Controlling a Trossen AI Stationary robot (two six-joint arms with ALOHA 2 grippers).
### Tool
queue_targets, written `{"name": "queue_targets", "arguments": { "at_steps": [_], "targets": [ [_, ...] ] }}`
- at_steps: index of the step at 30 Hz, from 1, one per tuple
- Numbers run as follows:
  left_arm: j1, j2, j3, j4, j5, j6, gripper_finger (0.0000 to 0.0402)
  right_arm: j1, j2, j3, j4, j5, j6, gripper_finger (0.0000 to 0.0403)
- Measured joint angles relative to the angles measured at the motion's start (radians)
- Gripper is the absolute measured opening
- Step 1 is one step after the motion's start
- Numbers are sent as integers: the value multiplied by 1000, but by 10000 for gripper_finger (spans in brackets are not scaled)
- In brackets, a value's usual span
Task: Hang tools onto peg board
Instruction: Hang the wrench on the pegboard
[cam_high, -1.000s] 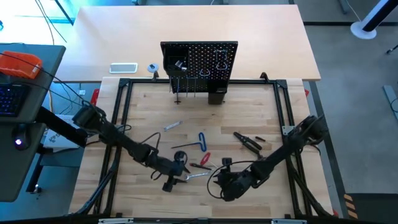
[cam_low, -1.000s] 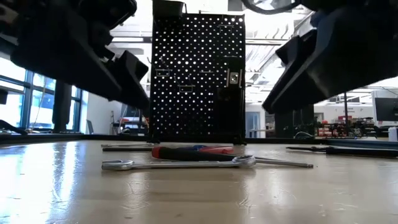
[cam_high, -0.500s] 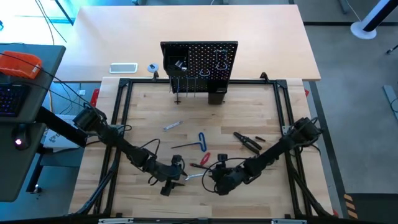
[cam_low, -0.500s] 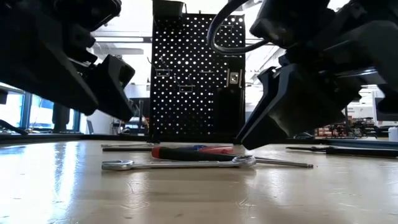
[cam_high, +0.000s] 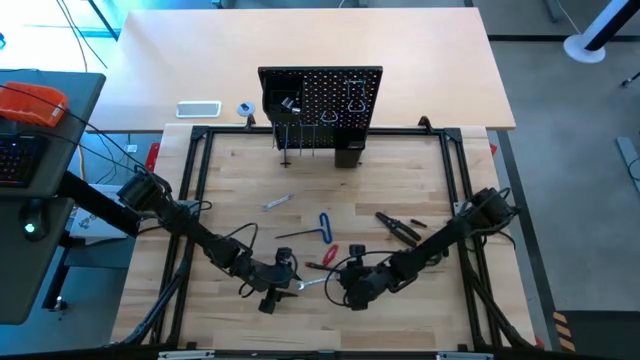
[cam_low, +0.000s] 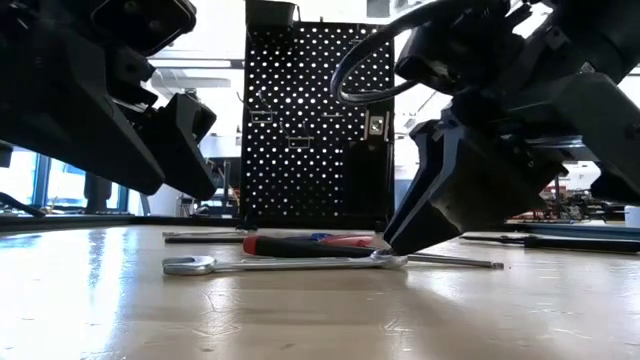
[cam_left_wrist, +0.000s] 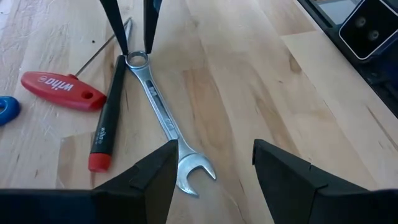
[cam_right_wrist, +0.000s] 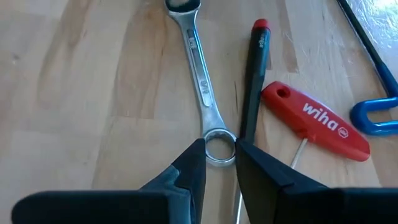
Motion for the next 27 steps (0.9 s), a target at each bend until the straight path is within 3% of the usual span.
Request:
{"name": "queue_targets", "arguments": {
  "at_steps": [22,27],
  "targets": [
    [0,0,1,-38,-2,-17,202,-11,27,2,5,-71,26,82],
    [0,0,1,-120,-65,-45,202,-11,27,2,3,-71,25,82]
  ]
}}
